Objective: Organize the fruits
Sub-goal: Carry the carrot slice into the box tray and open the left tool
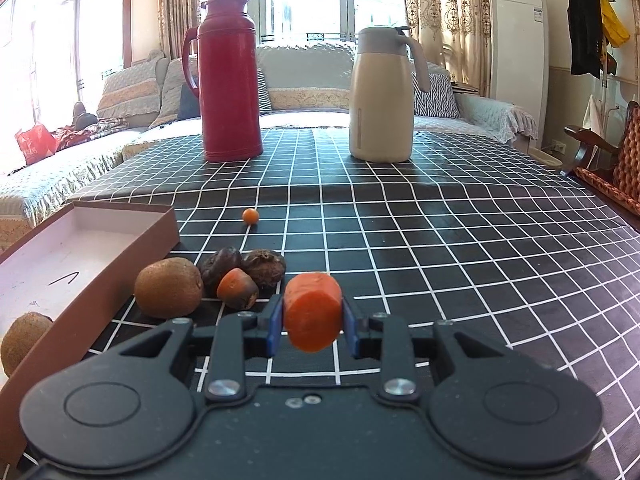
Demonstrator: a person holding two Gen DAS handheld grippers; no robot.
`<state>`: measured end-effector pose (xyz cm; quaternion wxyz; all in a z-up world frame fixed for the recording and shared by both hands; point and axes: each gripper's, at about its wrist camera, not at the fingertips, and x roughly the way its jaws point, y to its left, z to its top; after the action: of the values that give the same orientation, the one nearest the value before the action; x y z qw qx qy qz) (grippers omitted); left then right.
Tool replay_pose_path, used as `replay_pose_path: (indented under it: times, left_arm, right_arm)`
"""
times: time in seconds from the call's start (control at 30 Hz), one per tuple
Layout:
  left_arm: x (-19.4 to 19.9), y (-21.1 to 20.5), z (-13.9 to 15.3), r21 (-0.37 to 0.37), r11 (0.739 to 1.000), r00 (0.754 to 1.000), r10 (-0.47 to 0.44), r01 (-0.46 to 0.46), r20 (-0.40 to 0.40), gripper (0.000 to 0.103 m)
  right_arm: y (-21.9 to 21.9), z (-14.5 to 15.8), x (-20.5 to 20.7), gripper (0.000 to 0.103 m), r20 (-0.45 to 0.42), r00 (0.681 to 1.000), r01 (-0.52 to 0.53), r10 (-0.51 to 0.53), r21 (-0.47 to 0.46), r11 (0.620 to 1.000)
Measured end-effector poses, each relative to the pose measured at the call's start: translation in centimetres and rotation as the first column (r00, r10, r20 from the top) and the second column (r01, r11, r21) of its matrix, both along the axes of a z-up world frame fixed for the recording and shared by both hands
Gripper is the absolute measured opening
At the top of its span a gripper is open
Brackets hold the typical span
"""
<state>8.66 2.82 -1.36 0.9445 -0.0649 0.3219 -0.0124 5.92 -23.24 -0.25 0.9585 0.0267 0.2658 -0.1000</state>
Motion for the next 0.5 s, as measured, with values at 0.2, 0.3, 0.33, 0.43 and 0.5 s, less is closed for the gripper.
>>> replay_pose_path:
  times: [0.2, 0.3, 0.33, 0.43, 0.5]
  left_arm:
    - [0.9, 1.5, -1.8, 0.024, 0.999, 0.994, 0.042, -0.04, -0.102, 0.031]
    - [1.0, 1.7, -2.3, 0.045, 0.998, 0.992, 0.048, -0.043, -0.118, 0.031]
    - [0.9, 1.7, -2.4, 0.052, 0.998, 0.992, 0.049, -0.043, -0.12, 0.031]
    - [1.2, 1.8, -2.6, 0.066, 0.997, 0.99, 0.053, -0.045, -0.131, 0.031]
    - [1.2, 1.8, -2.6, 0.076, 0.996, 0.99, 0.054, -0.044, -0.132, 0.031]
  right_arm:
    - [0.6, 0.4, -0.1, 0.029, 0.019, 1.0, -0.018, 0.017, 0.009, 1.0]
    - [0.8, 0.6, -0.1, 0.029, 0.03, 0.999, -0.026, 0.026, 0.016, 1.0]
    - [0.8, 0.7, -0.1, 0.029, 0.032, 0.999, -0.028, 0.028, 0.019, 0.999]
    - [1.1, 0.7, 0.0, 0.029, 0.034, 0.999, -0.038, 0.037, 0.026, 0.999]
    - [1.3, 0.7, 0.1, 0.029, 0.032, 0.999, -0.043, 0.042, 0.026, 0.999]
